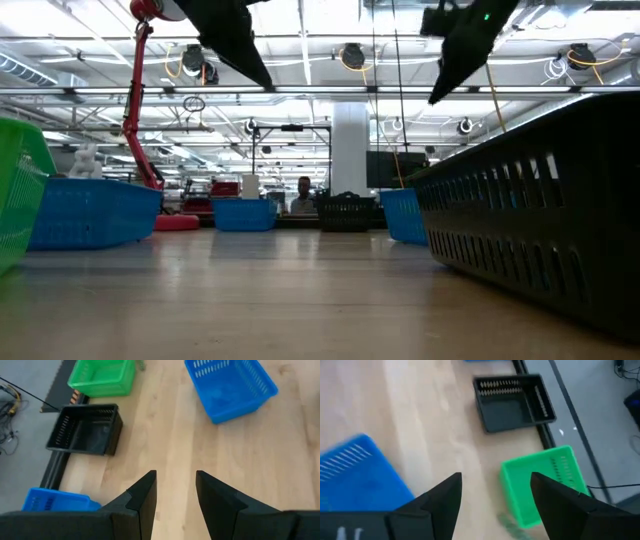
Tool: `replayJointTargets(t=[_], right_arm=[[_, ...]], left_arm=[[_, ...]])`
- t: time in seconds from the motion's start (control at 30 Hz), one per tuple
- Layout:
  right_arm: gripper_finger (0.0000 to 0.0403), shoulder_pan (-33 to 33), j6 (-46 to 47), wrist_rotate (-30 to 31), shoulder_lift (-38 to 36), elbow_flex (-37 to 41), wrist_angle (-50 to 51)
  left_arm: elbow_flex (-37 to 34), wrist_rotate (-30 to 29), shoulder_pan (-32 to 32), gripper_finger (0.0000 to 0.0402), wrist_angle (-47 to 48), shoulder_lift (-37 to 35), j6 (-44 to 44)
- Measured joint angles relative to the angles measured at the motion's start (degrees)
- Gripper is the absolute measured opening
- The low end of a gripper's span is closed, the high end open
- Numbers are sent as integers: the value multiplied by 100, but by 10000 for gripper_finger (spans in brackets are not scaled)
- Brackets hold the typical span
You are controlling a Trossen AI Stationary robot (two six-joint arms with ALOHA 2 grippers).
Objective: Stack baskets by color
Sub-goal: Stack the bottom left blue basket on top of the top blue basket
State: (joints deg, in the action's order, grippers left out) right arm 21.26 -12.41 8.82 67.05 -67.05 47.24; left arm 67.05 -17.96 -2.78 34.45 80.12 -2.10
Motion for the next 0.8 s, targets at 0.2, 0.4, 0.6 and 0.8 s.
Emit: replayJointTargets(t=[0.2, 0.4, 0.6, 0.8], right_arm=[[217, -827, 1026, -1, -511, -2, 113], [212, -1778, 2030, 3, -728, -2, 114], [212, -3019, 2669, 924, -618, -2, 101], [212, -4139, 3137, 1891, -329, -2, -18]], left_arm=[[414, -96, -432, 140, 967, -4, 607], [591, -469, -1088, 140, 1733, -4, 1629], [419, -564, -2047, 140, 2208, 77, 2715], [408, -561, -3136, 141, 2592, 418, 3957]])
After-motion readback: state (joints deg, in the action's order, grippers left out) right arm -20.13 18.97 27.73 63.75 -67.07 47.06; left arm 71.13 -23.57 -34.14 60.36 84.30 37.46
